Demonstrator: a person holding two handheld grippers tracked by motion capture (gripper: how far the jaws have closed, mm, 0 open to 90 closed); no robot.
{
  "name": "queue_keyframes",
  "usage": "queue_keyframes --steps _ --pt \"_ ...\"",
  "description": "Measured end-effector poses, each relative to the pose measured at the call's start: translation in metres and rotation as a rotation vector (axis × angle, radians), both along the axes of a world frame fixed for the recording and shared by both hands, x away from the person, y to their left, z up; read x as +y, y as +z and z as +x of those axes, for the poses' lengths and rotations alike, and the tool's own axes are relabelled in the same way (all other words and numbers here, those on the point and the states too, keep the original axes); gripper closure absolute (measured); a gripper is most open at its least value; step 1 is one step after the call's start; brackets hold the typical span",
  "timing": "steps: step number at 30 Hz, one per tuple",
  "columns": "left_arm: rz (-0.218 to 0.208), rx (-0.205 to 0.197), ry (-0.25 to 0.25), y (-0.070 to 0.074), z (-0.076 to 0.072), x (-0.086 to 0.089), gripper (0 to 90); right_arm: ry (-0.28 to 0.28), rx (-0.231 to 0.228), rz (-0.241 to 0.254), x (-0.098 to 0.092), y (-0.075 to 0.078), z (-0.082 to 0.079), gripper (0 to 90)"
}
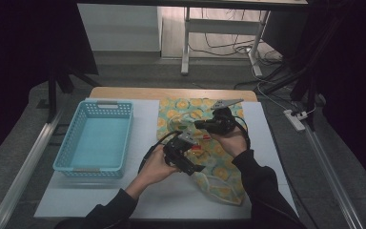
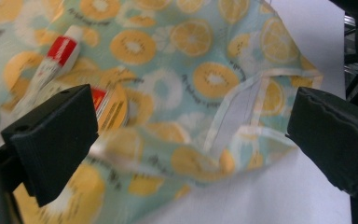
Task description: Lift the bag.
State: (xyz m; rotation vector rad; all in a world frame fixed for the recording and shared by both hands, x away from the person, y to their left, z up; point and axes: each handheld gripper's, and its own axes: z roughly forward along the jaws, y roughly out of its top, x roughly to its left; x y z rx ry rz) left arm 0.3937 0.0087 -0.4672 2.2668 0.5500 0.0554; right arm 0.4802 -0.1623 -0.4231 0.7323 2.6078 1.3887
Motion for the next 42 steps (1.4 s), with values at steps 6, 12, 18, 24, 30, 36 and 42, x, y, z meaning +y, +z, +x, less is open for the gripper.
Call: queue_keyframes --steps 6,12,18,24,30,36,42 --pt "0.04 0.02 -0.041 -0.022 0.006 -0.011 4.8 -0.007 0.01 -0.004 -0.003 -0.004 0.002 90.0" --pt "0.108 0.032 -0.081 -0.042 0.0 -0.012 6.7 -0.006 0.019 -0.008 -0.004 -0.01 0.003 90.0" --pt "0.166 0.03 -0.074 -0.054 -0.006 -0.008 8.2 -0.003 0.024 -0.01 -0.003 -0.012 0.002 90.0" --pt "0.214 -0.008 -0.048 -0.061 -0.006 -0.003 13.2 -0.005 0.028 -0.012 -0.004 -0.014 0.002 90.0" --pt "0.209 -0.01 -0.035 -0.057 -0.007 0.0 38.8 -0.006 0.028 -0.011 -0.005 -0.015 0.002 90.0" --pt "0.21 0.024 -0.027 -0.053 -0.011 -0.001 66.6 -0.006 0.029 -0.011 -0.006 -0.015 0.001 90.0" --pt "0.2 0.05 -0.027 -0.054 -0.01 0.0 88.7 -0.007 0.031 -0.01 -0.006 -0.016 0.001 90.0"
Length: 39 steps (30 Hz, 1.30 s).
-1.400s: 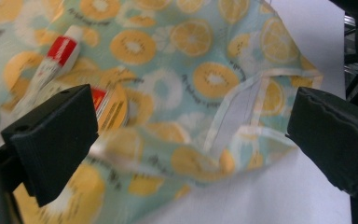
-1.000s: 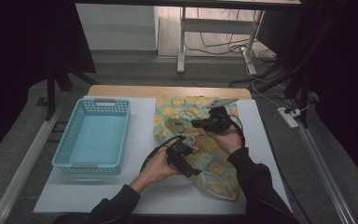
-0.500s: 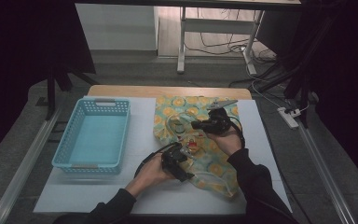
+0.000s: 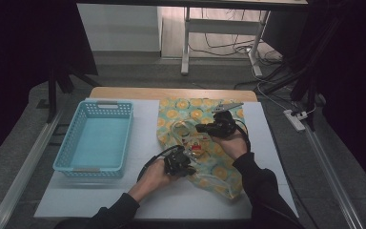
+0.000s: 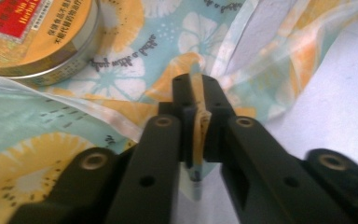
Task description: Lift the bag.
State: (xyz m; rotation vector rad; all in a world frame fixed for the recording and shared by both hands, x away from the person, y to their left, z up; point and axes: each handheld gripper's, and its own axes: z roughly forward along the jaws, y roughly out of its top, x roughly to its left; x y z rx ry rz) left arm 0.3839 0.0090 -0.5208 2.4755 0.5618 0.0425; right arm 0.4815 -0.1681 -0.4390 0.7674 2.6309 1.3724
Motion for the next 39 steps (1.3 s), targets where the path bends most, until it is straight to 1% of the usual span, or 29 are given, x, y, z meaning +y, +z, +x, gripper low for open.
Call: queue_keyframes --steps 3,4,5,8,9,10,12,15,20,22,26,27,28,29,31,33,34,36,37,39 --pt "-0.006 -0.001 0.0 0.0 0.0 0.001 89.5 0.0 0.0 0.001 0.0 0.0 0.0 90.0" --pt "-0.013 0.005 0.005 0.0 0.001 0.002 89.6 0.0 0.001 0.001 -0.001 -0.001 0.001 90.0" --pt "-0.023 0.014 0.017 0.0 0.001 0.002 89.7 -0.001 0.002 0.001 -0.001 -0.001 0.001 90.0" --pt "-0.023 0.016 0.037 0.002 0.001 0.003 89.8 -0.003 0.003 0.002 -0.002 -0.001 0.001 90.0" --pt "-0.034 0.027 0.044 0.004 0.002 0.004 89.8 -0.003 0.003 0.002 -0.002 0.0 0.001 90.0" --pt "-0.044 0.039 0.053 0.006 0.002 0.006 89.8 -0.004 0.002 0.003 -0.003 0.0 0.001 90.0" --pt "-0.063 0.045 0.064 0.012 0.003 0.009 89.8 -0.006 0.003 0.004 -0.003 0.001 0.001 90.0" --pt "-0.088 0.04 0.079 0.025 0.004 0.014 89.9 -0.006 -0.001 0.006 -0.003 0.005 0.002 90.0" --pt "-0.151 0.034 0.09 0.047 0.004 0.023 90.0 -0.003 -0.01 0.007 -0.004 0.012 0.001 90.0" --pt "-0.154 0.027 0.092 0.054 0.005 0.026 89.9 0.0 -0.014 0.005 -0.004 0.015 0.001 90.0" --pt "-0.183 0.023 0.112 0.066 0.006 0.032 90.0 0.001 -0.024 0.009 -0.003 0.024 0.0 90.0" --pt "-0.199 0.032 0.112 0.068 0.007 0.034 90.0 0.002 -0.028 0.01 -0.003 0.026 0.0 90.0" --pt "-0.202 0.033 0.114 0.069 0.008 0.035 90.0 0.004 -0.032 0.01 -0.003 0.028 0.0 90.0" --pt "-0.195 0.027 0.12 0.07 0.008 0.035 90.0 0.004 -0.034 0.01 -0.003 0.029 0.0 90.0" --pt "-0.166 0.031 0.123 0.068 0.01 0.034 89.9 0.006 -0.038 0.009 -0.003 0.03 -0.001 90.0" --pt "-0.132 0.041 0.126 0.061 0.012 0.031 89.8 0.005 -0.035 0.009 -0.003 0.029 0.0 90.0" --pt "-0.122 0.045 0.123 0.057 0.013 0.03 89.7 0.005 -0.034 0.009 -0.003 0.029 0.0 90.0" --pt "-0.109 0.067 0.108 0.046 0.015 0.027 89.3 0.004 -0.029 0.007 -0.003 0.026 0.0 90.0" --pt "-0.104 0.068 0.103 0.041 0.015 0.025 88.9 0.004 -0.026 0.006 -0.003 0.025 0.0 90.0" --pt "-0.11 0.082 0.094 0.031 0.017 0.02 86.6 0.002 -0.022 0.004 -0.003 0.022 0.001 90.0"
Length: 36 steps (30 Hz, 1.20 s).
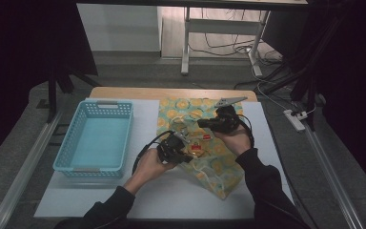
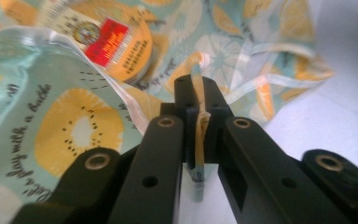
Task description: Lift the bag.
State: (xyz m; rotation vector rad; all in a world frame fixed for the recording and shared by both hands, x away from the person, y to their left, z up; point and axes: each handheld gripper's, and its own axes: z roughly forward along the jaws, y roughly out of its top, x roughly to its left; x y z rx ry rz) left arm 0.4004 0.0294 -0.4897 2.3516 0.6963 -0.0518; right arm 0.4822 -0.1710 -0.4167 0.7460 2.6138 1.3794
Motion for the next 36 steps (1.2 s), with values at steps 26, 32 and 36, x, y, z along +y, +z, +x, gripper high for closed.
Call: queue_keyframes --steps 26,32,36 --pt "0.043 -0.079 0.026 -0.024 -0.006 -0.039 89.0 -0.009 0.015 0.001 -0.006 -0.01 0.001 90.0" --pt "-0.021 -0.106 0.039 0.004 -0.006 -0.026 89.4 -0.007 -0.001 0.015 -0.007 -0.002 0.0 90.0" --pt "-0.046 -0.127 0.055 0.023 -0.004 -0.017 89.5 -0.007 -0.013 0.014 -0.008 0.007 -0.001 90.0"
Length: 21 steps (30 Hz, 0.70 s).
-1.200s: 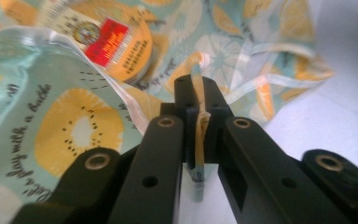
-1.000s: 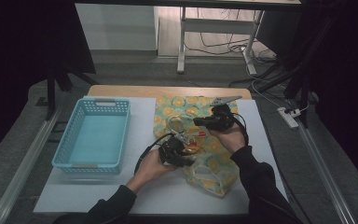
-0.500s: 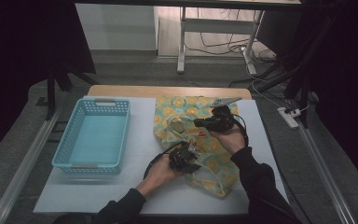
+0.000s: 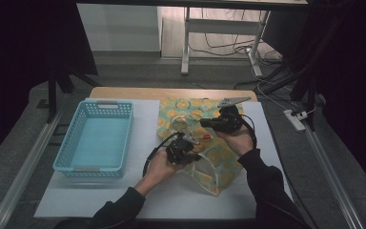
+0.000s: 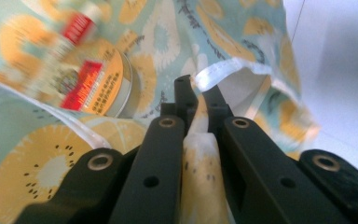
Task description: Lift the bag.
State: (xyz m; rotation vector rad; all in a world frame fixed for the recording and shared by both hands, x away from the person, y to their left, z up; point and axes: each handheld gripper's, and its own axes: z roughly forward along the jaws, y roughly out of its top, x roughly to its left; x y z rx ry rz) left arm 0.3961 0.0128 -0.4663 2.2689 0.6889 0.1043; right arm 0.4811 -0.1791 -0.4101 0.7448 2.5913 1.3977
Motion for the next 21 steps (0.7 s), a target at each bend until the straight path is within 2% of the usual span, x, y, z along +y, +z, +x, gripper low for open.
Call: queue_keyframes --steps 9,21 --pt "-0.072 -0.019 0.046 0.035 0.011 0.026 89.6 0.003 -0.005 0.004 0.0 0.012 0.003 90.0" --pt "-0.121 -0.04 0.069 0.077 0.024 0.047 89.5 -0.002 -0.033 0.016 0.001 0.036 0.006 90.0"
